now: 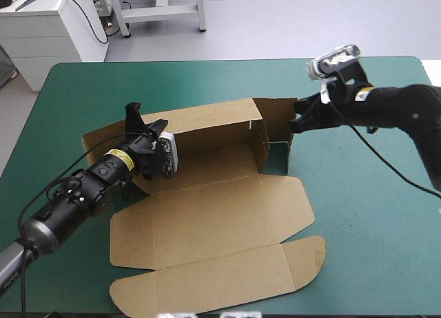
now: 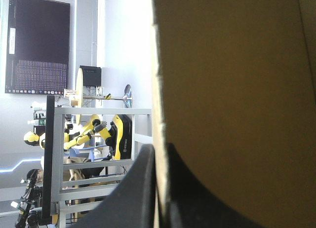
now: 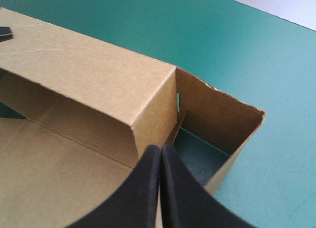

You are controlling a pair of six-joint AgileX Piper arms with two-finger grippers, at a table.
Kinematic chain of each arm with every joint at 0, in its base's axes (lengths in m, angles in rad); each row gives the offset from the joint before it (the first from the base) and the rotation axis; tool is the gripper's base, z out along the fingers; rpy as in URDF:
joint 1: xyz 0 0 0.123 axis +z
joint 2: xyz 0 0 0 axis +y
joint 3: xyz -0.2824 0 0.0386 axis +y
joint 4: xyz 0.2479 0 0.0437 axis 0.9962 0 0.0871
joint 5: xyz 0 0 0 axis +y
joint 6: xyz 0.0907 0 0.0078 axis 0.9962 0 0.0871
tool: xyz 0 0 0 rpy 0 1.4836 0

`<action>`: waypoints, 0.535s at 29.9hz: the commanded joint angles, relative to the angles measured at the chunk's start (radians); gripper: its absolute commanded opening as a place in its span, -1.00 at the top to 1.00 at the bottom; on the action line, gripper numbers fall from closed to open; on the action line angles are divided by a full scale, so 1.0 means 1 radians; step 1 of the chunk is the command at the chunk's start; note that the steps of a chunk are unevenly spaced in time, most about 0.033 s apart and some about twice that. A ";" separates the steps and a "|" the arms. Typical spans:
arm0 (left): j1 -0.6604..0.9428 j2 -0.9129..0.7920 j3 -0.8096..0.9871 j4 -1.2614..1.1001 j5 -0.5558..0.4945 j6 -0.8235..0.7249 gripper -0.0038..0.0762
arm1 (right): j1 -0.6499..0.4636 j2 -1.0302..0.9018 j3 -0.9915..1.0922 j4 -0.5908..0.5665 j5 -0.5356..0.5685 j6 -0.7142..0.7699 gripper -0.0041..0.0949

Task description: Fold the box

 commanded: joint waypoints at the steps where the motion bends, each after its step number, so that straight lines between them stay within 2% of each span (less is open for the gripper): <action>1: -0.002 -0.027 -0.007 0.001 -0.098 -0.024 0.92 | 0.043 0.095 -0.150 -0.093 -0.033 0.079 0.91; 9: -0.002 -0.027 0.029 0.001 -0.139 -0.040 0.92 | 0.041 0.344 -0.456 -0.130 0.075 0.144 0.91; 16: -0.002 -0.027 0.029 -0.001 -0.265 -0.040 0.92 | 0.041 0.533 -0.697 -0.203 0.197 0.244 0.92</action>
